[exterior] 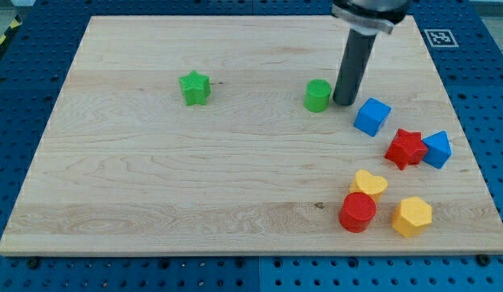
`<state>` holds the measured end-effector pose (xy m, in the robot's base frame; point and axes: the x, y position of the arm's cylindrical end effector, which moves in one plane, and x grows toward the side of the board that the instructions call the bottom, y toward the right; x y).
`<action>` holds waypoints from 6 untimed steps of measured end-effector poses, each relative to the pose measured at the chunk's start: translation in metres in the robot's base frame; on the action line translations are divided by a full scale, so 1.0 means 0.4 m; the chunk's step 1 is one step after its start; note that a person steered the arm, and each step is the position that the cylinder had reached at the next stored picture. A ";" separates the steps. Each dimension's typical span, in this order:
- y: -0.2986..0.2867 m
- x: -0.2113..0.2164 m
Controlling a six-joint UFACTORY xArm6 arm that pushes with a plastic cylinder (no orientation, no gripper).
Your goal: Nudge the green circle left a bit
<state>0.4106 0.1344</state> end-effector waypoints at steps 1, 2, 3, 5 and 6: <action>0.000 0.005; 0.000 -0.025; 0.000 -0.037; -0.026 -0.037; -0.066 -0.037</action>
